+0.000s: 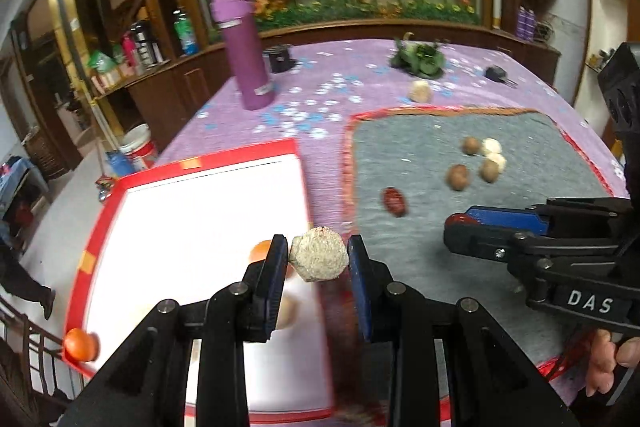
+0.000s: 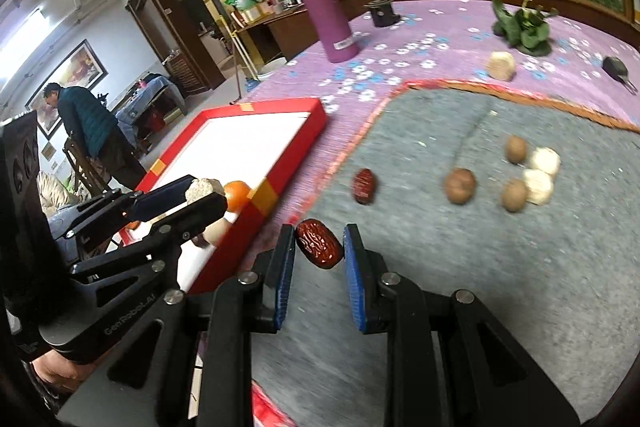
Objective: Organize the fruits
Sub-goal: 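Place the red date in the white tray with the right gripper while the left gripper places the longan there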
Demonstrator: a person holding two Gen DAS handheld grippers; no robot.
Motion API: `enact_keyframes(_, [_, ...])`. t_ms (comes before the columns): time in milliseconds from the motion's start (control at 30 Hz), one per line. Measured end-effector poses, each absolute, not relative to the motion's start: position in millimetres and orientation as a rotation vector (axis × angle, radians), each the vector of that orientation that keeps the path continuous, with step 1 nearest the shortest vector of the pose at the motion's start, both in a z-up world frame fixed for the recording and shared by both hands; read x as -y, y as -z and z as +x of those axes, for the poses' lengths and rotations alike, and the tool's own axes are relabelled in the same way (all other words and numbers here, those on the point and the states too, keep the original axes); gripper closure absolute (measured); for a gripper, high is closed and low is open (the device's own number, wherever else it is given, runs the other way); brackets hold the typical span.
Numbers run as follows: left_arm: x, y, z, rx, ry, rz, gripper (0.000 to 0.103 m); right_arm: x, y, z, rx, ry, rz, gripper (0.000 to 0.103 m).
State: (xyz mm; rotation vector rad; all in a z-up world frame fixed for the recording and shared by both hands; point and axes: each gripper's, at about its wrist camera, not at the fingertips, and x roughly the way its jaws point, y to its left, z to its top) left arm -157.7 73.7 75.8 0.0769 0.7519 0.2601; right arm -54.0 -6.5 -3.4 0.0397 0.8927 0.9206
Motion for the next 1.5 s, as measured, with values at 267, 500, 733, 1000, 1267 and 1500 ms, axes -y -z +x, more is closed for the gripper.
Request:
enact_keyframes(267, [-115.2, -74.5, -172.3, -0.731, -0.362, 0.069, 0.073, -34.9, -2.7, -60.8, -0.890, -0.973, 0.047, 0.076])
enact_keyframes(500, [-140.4, -68.9, -176.8, -0.738, -0.415, 0.043, 0.073, -69.2, -3.6, -70.5, -0.889, -1.021, 0.027, 0.076])
enact_keyframes(733, [-154.4, -59.7, -174.4, -0.765, -0.464, 0.048, 0.073, -88.0, 5.5, -79.1, -0.904, -1.043, -0.006, 0.076])
enact_keyframes(1000, [-171.5, -55.1, -178.1, -0.787, -0.580, 0.045, 0.030, -96.0, 14.9, -77.8, -0.913, -1.090, 0.038, 0.047])
enact_keyframes(1267, [-184.1, -68.8, -187.6, -0.756, -0.642, 0.039, 0.026, -49.5, 0.0, -51.1, -0.842, -1.079, 0.211, 0.041])
enact_keyframes(1500, [-152.1, -66.6, -171.5, -0.764, -0.542, 0.078, 0.026, 30.6, 10.3, -27.3, -0.825, -0.898, 0.220, 0.040])
